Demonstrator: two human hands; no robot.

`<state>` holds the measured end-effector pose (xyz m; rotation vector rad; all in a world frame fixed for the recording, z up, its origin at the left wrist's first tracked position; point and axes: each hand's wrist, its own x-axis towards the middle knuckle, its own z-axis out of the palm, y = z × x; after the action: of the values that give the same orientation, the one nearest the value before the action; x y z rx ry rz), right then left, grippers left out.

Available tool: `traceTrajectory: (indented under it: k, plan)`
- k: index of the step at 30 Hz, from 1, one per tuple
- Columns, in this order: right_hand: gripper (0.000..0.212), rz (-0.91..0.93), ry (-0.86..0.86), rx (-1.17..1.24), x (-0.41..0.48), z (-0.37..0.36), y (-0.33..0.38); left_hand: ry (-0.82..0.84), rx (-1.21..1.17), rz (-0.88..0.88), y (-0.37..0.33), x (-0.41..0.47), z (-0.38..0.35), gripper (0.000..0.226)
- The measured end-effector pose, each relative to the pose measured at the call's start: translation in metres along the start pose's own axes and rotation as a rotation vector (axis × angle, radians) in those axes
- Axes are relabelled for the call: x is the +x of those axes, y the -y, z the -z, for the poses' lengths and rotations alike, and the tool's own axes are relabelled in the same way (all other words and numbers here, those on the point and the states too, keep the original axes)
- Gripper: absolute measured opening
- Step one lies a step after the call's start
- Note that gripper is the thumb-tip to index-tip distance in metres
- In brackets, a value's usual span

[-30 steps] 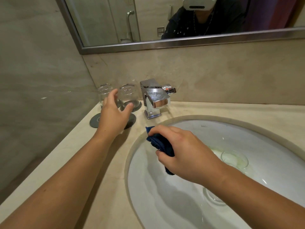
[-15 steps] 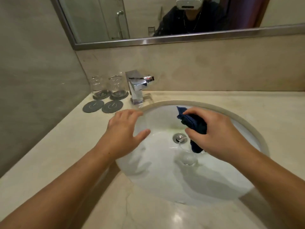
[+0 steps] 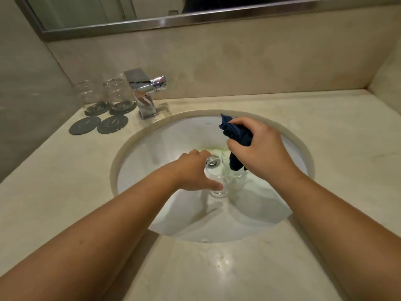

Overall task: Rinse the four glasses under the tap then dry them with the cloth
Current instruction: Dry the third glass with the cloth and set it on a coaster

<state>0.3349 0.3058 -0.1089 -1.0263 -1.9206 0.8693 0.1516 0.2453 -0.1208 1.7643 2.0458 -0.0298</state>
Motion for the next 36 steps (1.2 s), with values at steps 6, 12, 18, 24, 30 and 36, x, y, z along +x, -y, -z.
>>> traceTrajectory:
  k: [6,12,18,24,30,36]
  plan:
    - [0.031,-0.031,-0.010,0.077,-0.001,-0.005,0.001,0.065,-0.169,0.012,0.003,0.021,-0.013,0.099]
    - [0.028,-0.062,-0.037,0.155,0.000,-0.007,0.004,0.018,-0.331,-0.023,0.005,0.021,-0.020,0.081]
    - [0.027,-0.080,-0.091,0.230,0.001,-0.006,0.005,-0.176,-0.426,-0.115,0.007,-0.007,0.005,0.078]
    - [0.023,-0.202,0.059,0.393,-0.004,-0.012,0.014,-0.437,-0.362,-0.228,0.008,-0.036,0.001,0.084]
    - [0.059,-0.261,0.247,0.351,-0.006,-0.011,0.021,-0.513,-0.311,-0.290,0.013,-0.037,-0.004,0.108]
    - [0.072,-0.271,0.285,0.282,-0.006,-0.009,0.026,-0.558,-0.274,-0.342,0.009,-0.040,-0.003,0.108]
